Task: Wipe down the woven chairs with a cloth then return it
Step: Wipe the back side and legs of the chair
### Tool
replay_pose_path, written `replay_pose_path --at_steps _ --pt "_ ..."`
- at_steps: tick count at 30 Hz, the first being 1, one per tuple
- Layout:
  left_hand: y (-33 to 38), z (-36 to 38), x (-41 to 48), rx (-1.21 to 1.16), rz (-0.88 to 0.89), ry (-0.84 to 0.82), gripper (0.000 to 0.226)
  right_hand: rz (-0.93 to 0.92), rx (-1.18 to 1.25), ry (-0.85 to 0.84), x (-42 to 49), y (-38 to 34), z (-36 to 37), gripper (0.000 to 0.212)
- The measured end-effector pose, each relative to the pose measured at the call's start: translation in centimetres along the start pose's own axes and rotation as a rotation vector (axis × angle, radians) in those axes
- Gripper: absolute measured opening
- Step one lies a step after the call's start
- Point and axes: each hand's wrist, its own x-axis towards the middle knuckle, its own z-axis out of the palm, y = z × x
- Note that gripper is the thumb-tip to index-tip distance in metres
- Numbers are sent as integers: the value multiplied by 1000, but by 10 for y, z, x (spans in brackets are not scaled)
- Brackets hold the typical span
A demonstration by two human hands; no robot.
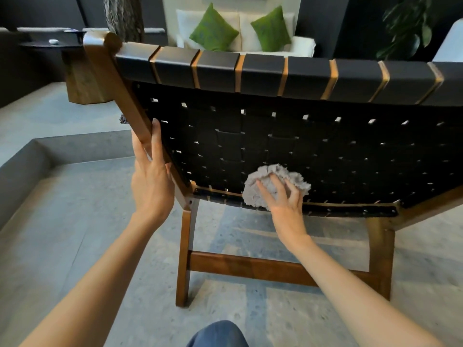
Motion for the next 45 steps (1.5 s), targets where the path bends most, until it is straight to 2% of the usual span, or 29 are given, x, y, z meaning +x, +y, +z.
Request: replay_pose_path --at_steps 2,4,6,8,9,10,12,16,18,20,25,30,34,36,41,45 --pt "1 -1 0 16 -3 -1 87 -12 143 -207 -10 4 12 71" --pt "2 -2 -1 25 7 -11 88 -24 184 -415 -12 5 11 61" --pt "2 -5 -1 18 20 -32 90 67 185 -485 -9 1 4 74" --pt "1 -10 -2 -3 38 -56 93 49 97 -491 -8 -7 -13 90" --pt "0 -12 -3 -8 56 -59 94 18 74 -474 -8 -10 -22 93" --pt "-1 -15 -4 -11 70 -57 96 -17 76 -419 -8 -14 -30 92" --pt "-2 -21 -8 -17 84 -33 96 -121 114 -202 -11 -20 -43 86" --pt "0 -30 -11 -97 65 59 90 -395 102 361 -1 -46 -87 56" --pt "2 -34 -4 -125 34 92 91 -439 46 535 20 -61 -115 44" --pt "5 -38 6 -142 27 94 93 -396 20 596 44 -70 -131 42" --pt "15 -45 25 -169 25 78 96 -241 -104 630 83 -79 -117 66" --pt "10 -41 29 -188 -5 68 90 -192 -135 677 99 -82 -95 65" --pt "7 -38 26 -221 18 67 87 -224 -101 594 94 -77 -66 67" --pt "5 -37 27 -242 44 79 90 -256 -107 495 82 -72 -45 69" --pt "3 -31 26 -291 55 99 89 -184 -160 53 49 -72 11 79" --pt "-1 -27 28 -321 52 120 89 -134 -205 -482 44 -81 31 74"
